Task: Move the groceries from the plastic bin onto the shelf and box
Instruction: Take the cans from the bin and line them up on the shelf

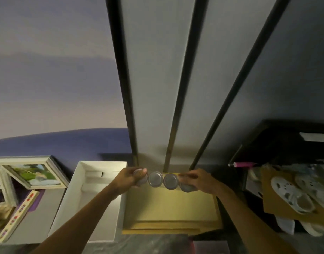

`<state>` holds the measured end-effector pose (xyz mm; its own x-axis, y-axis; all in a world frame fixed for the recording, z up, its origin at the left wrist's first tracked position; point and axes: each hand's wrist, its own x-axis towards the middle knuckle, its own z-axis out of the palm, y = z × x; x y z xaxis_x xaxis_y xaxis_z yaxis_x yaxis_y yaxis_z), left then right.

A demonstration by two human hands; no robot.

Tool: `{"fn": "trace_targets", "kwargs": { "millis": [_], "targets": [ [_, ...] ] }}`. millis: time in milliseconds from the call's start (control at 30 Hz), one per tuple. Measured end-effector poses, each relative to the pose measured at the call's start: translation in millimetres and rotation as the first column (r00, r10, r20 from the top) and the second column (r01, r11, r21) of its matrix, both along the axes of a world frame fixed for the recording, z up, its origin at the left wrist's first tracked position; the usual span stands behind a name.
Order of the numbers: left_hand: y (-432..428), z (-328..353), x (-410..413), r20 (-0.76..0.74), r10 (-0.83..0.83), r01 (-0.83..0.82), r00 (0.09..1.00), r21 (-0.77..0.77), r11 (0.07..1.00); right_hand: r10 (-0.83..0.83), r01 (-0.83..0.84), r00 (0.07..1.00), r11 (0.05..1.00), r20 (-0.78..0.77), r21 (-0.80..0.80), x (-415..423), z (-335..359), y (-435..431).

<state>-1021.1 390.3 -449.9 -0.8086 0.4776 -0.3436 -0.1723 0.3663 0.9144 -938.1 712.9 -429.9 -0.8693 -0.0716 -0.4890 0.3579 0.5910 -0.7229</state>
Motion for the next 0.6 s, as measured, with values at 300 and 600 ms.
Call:
{"fn": "trace_targets", "kwargs": {
  "millis": [300,600],
  "targets": [
    [26.9,-147.0,-37.9,0.042,0.211,-0.203,0.977,-0.144,0.969,-0.167,0.208,0.968,0.951,0.187,-0.227,-59.9,-157.3,13.6],
    [26.4,-189.0,-48.2,-0.063,0.24,-0.248,0.969,-0.291,0.924,-0.092,0.083,0.993,0.988,-0.069,-0.13,-66.0,-231.9,6.4]
  ]
}}
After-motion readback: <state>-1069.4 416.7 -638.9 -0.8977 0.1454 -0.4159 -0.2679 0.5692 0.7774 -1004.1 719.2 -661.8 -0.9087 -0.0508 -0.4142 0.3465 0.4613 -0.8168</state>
